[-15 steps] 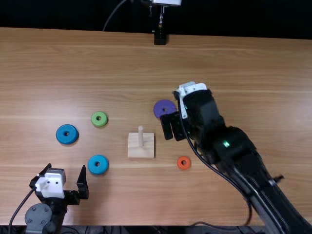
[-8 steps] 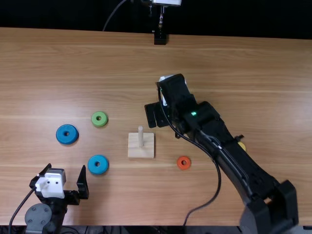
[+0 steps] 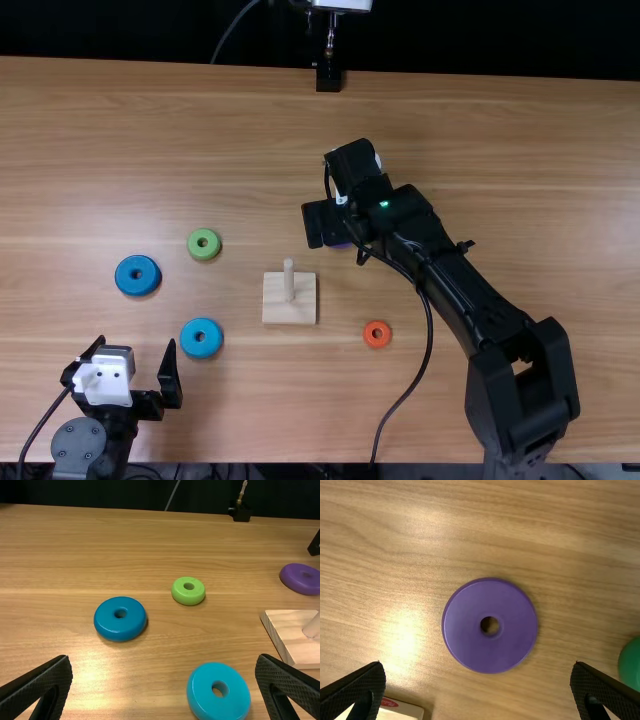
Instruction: Build the Hanoi tower: stack the rings onto the peg from bottom to top in this color order: purple, dark blue, light blue, dark green, light green, yellow, orange.
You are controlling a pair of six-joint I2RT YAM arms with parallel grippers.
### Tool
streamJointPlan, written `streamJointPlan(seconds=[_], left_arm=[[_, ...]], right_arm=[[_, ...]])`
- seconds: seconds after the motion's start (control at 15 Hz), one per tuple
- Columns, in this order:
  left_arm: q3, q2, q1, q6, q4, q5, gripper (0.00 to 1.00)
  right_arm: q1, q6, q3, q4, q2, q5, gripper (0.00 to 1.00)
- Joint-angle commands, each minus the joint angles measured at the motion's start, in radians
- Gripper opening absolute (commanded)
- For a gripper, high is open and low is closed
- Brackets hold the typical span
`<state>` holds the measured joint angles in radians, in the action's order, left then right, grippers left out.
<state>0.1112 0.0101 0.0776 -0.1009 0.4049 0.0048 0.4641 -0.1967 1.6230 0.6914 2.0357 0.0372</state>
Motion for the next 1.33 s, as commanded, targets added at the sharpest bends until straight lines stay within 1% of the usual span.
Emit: streamJointPlan(seconds=[0.0,0.27,0.67,1.27], left_arm=[[-0.111,-0.01,-0.007,0.014,0.077,-0.001,1.0],[-0.111,-0.01,-0.007,0.014,0.076,-0.001,1.0],[-0.111,-0.01,-0.007,0.014,0.076,-0.001,1.0],[-0.111,-0.01,-0.007,0.014,0.076,-0.001,1.0]], right_arm=[[-0.008,-0.017,0.025,0.0,0.038,0.0,1.0],[-0.044,-0.017,0.034,-0.006,0.083,0.0,1.0],[-0.044,-0.019,0.049,-0.006,0.106,0.0,1.0],[-0.035,-0.021,0.074,-0.007,0.141,0.005,1.0]])
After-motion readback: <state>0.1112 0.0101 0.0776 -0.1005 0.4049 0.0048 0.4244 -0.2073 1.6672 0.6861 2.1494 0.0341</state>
